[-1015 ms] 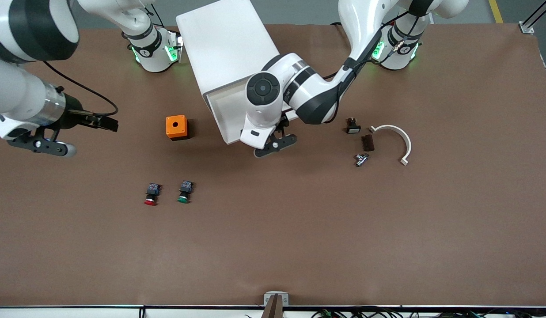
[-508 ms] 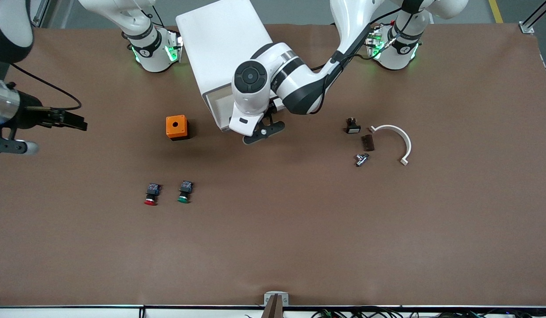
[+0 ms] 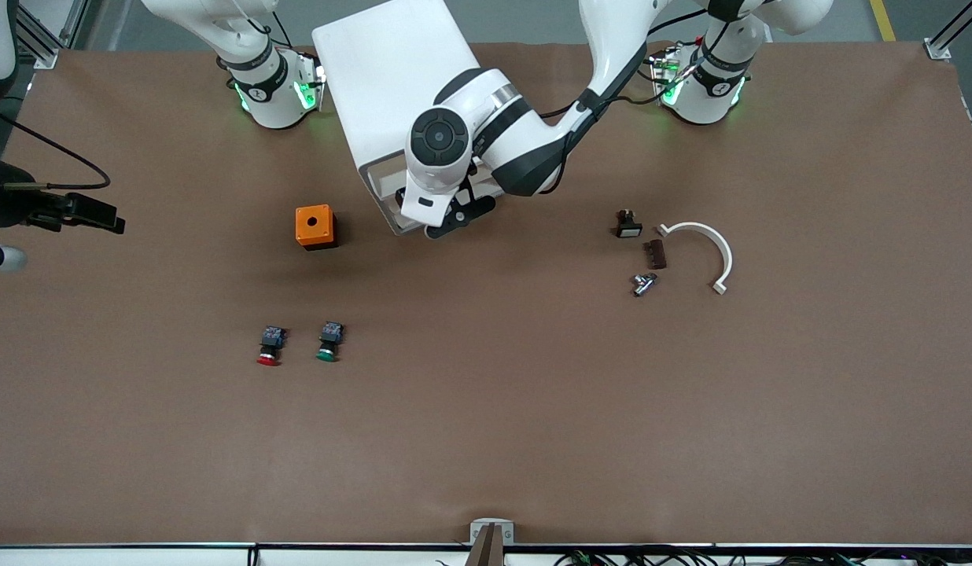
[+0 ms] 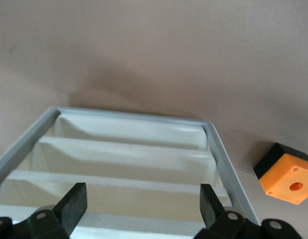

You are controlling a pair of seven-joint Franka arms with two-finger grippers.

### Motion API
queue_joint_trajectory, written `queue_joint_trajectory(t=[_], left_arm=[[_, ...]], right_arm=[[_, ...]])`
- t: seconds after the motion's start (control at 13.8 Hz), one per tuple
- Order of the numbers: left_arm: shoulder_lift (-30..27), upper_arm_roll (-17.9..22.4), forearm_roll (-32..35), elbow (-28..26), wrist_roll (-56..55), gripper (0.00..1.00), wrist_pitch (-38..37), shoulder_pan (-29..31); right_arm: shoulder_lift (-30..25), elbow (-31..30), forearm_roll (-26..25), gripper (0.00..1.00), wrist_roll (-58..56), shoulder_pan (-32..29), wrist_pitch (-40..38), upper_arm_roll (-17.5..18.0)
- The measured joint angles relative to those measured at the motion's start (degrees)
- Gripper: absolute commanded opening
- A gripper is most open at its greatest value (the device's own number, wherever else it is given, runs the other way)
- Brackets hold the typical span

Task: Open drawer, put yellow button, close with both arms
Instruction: 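Push the open drawer closed with the left gripper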

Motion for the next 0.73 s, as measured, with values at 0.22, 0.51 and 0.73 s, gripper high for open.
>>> queue_joint_trajectory(t=[0.22, 0.51, 0.73], left_arm=[[0.0, 0.1, -3.7, -0.7, -0.9, 0.99, -0.2, 0.1], [0.3, 0.1, -8.8, -2.0, -0.9, 0.99, -0.3, 0.1], [0.4, 0.1, -9.0, -2.1, -0.9, 0.99, -0.3, 0.1]], right_arm=[[0.0, -0.1, 0.0, 1.0, 0.0, -0.2, 0.5, 0.0], [0.1, -0.1, -0.2, 1.0, 0.0, -0.2, 1.3, 0.0], [0.1, -0.1, -0.5, 1.0, 0.0, -0.2, 2.1, 0.0]])
